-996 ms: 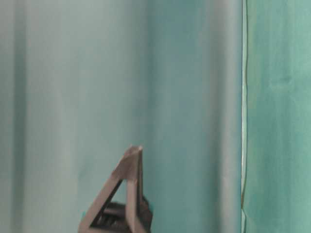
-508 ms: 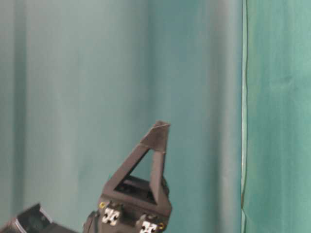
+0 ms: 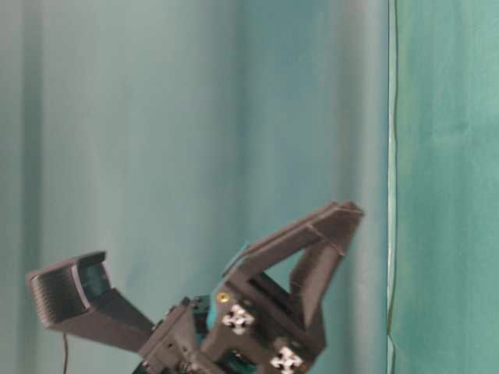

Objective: Peel off the Velcro with your right arm.
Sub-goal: 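Close the left gripper on the strap's looped end, then lift the strap upright with the left gripper toward the center, then move the open right gripper toward the strap's free end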

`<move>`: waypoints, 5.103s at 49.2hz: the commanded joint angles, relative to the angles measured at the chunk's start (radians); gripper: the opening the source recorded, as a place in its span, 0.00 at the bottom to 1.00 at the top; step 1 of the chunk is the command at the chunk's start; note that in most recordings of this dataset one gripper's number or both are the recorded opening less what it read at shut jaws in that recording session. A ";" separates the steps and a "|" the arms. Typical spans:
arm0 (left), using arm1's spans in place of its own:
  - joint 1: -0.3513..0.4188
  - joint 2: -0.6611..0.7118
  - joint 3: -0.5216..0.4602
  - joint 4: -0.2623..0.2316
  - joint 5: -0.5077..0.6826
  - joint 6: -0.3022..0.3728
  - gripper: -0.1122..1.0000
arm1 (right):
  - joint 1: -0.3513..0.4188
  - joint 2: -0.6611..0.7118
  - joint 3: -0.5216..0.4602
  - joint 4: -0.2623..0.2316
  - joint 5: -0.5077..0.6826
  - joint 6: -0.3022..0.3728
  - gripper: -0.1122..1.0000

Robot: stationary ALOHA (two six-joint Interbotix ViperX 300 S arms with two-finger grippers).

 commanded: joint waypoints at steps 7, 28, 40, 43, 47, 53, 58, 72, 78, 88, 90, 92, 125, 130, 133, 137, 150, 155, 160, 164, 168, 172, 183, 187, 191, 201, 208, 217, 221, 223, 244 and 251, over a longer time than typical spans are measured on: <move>0.003 0.040 -0.038 -0.002 0.034 -0.003 0.79 | -0.002 0.003 -0.009 -0.002 -0.011 0.000 0.73; 0.003 0.236 -0.092 -0.002 0.032 -0.008 0.79 | -0.002 0.003 0.002 -0.002 -0.012 0.000 0.72; 0.006 0.299 -0.114 -0.002 0.032 -0.006 0.79 | -0.002 0.003 0.021 -0.002 -0.051 0.002 0.72; 0.006 0.307 -0.114 -0.002 0.032 -0.006 0.79 | -0.002 0.003 0.023 -0.002 -0.052 0.002 0.72; 0.006 0.313 -0.114 -0.002 0.032 -0.006 0.79 | -0.002 0.003 0.023 -0.002 -0.052 0.002 0.72; 0.008 0.322 -0.114 -0.002 0.035 -0.006 0.79 | -0.002 0.003 0.023 -0.002 -0.052 0.002 0.72; 0.009 0.324 -0.109 -0.002 0.040 -0.006 0.79 | -0.002 0.003 0.023 -0.002 -0.052 0.002 0.72; 0.012 0.322 -0.107 -0.002 0.052 -0.009 0.76 | -0.002 0.003 0.023 -0.002 -0.054 0.002 0.72; 0.015 0.319 -0.109 -0.002 0.075 -0.009 0.59 | -0.002 0.003 0.023 -0.002 -0.054 0.002 0.72; 0.017 0.318 -0.114 -0.002 0.129 -0.008 0.18 | -0.002 0.003 0.023 -0.002 -0.054 0.002 0.72; 0.017 0.314 -0.114 -0.002 0.135 -0.008 0.19 | -0.002 0.003 0.023 -0.002 -0.054 0.002 0.72; 0.017 0.310 -0.114 -0.002 0.141 -0.008 0.19 | -0.002 0.003 0.023 -0.002 -0.054 0.002 0.72; 0.015 0.029 -0.075 -0.002 0.138 -0.012 0.19 | -0.002 -0.021 -0.020 -0.026 -0.049 -0.012 0.72; 0.015 -0.032 -0.052 -0.002 0.118 -0.018 0.19 | -0.002 -0.020 -0.043 -0.074 -0.049 -0.015 0.72; 0.015 -0.064 -0.037 -0.002 0.101 -0.028 0.19 | -0.002 -0.018 -0.063 -0.106 -0.049 -0.021 0.72; 0.015 -0.104 -0.015 -0.002 0.078 -0.041 0.19 | -0.002 -0.018 -0.086 -0.129 -0.048 -0.035 0.72; 0.015 -0.213 0.058 -0.002 0.008 -0.103 0.19 | -0.006 0.008 -0.140 -0.141 -0.044 -0.104 0.71; 0.015 -0.244 0.094 -0.006 -0.055 -0.141 0.19 | -0.012 0.034 -0.149 -0.141 -0.046 -0.135 0.71; 0.017 -0.268 0.133 -0.006 -0.138 -0.199 0.19 | -0.023 0.080 -0.163 -0.140 -0.049 -0.160 0.71; 0.017 -0.281 0.160 -0.006 -0.186 -0.241 0.19 | -0.032 0.115 -0.178 -0.140 -0.051 -0.173 0.71; 0.017 -0.285 0.175 -0.006 -0.216 -0.282 0.19 | -0.041 0.153 -0.192 -0.141 -0.051 -0.193 0.71; 0.018 -0.285 0.184 -0.006 -0.233 -0.316 0.19 | -0.054 0.189 -0.207 -0.140 -0.052 -0.222 0.71; 0.017 -0.281 0.189 -0.006 -0.268 -0.428 0.19 | -0.091 0.304 -0.245 -0.140 -0.069 -0.345 0.71; 0.017 -0.279 0.192 -0.006 -0.285 -0.462 0.19 | -0.097 0.345 -0.259 -0.138 -0.083 -0.376 0.71; 0.017 -0.279 0.196 -0.006 -0.301 -0.494 0.19 | -0.101 0.385 -0.276 -0.138 -0.095 -0.400 0.71; 0.017 -0.276 0.212 -0.006 -0.321 -0.572 0.19 | -0.140 0.476 -0.324 -0.138 -0.130 -0.436 0.71; 0.017 -0.276 0.224 -0.006 -0.324 -0.598 0.19 | -0.160 0.538 -0.345 -0.138 -0.199 -0.453 0.71; 0.017 -0.276 0.230 -0.006 -0.344 -0.600 0.19 | -0.163 0.598 -0.371 -0.138 -0.247 -0.468 0.71; 0.017 -0.276 0.232 -0.006 -0.348 -0.598 0.19 | -0.163 0.620 -0.380 -0.138 -0.253 -0.468 0.71; 0.017 -0.276 0.232 -0.006 -0.348 -0.598 0.19 | -0.163 0.629 -0.385 -0.138 -0.255 -0.468 0.71; 0.015 -0.276 0.236 -0.006 -0.348 -0.598 0.19 | -0.163 0.703 -0.428 -0.140 -0.302 -0.474 0.71; 0.017 -0.276 0.238 -0.006 -0.350 -0.600 0.19 | -0.163 0.723 -0.440 -0.140 -0.316 -0.477 0.71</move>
